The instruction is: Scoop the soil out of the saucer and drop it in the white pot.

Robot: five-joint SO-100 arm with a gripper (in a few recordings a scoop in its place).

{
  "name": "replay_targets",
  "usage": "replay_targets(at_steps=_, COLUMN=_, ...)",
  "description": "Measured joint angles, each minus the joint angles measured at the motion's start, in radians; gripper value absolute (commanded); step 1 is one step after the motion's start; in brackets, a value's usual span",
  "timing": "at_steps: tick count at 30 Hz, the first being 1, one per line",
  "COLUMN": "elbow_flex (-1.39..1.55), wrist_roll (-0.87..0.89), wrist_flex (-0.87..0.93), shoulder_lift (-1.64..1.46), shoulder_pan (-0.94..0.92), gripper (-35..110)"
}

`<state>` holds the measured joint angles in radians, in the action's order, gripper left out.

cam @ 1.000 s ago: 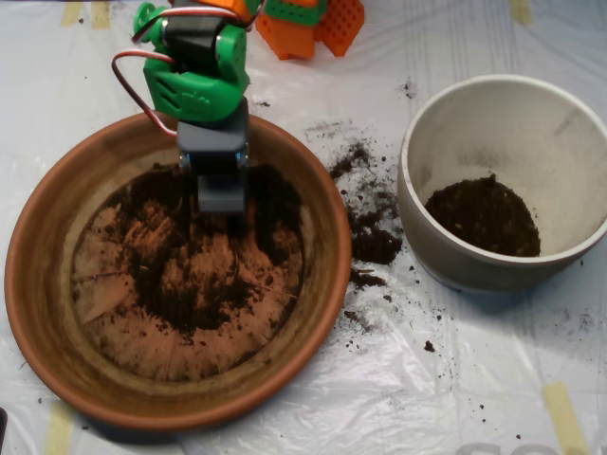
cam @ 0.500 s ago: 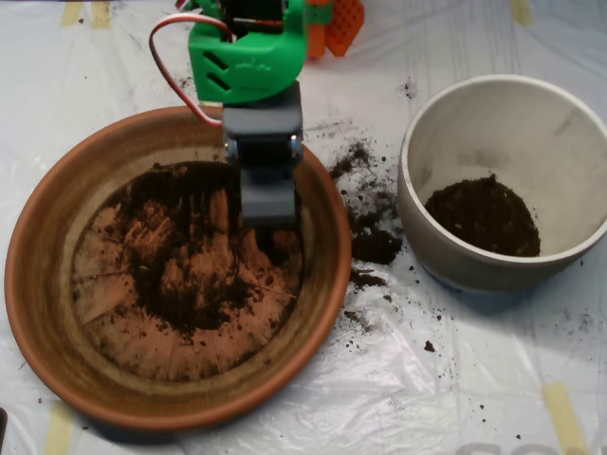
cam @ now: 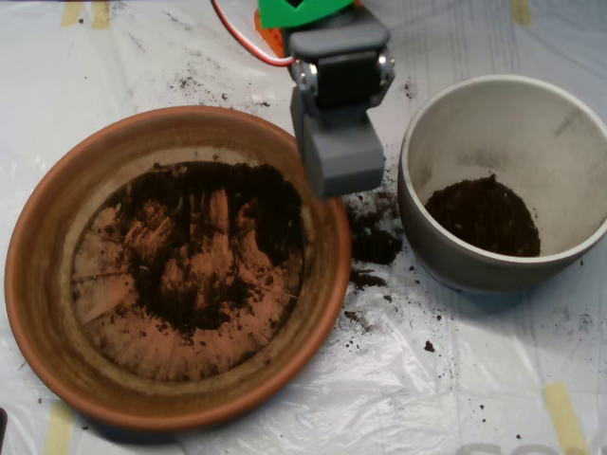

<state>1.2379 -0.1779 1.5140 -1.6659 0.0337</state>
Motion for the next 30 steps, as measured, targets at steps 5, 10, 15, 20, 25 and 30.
replay_targets(at_steps=5, elbow_flex=-0.13, wrist_roll=0.012, wrist_flex=0.014, shoulder_lift=0.018, shoulder_pan=0.138, gripper=-1)
replay_targets(at_steps=10, elbow_flex=-0.302, wrist_roll=0.009, wrist_flex=0.049, shoulder_lift=0.152, shoulder_pan=0.281, gripper=0)
replay_targets(at_steps=15, elbow_flex=-0.36, wrist_roll=0.012, wrist_flex=0.095, shoulder_lift=0.219, shoulder_pan=0.356, gripper=27)
replay_targets(at_steps=20, elbow_flex=-0.359, wrist_roll=0.008, wrist_flex=0.124, shoulder_lift=0.225, shoulder_pan=0.333, gripper=32)
replay_targets(at_steps=25, elbow_flex=-0.25, wrist_roll=0.003, wrist_flex=0.104, shoulder_lift=0.189, shoulder_pan=0.301, gripper=35)
replay_targets(at_steps=30, elbow_flex=-0.107, wrist_roll=0.012, wrist_flex=0.066, shoulder_lift=0.055, shoulder_pan=0.288, gripper=36)
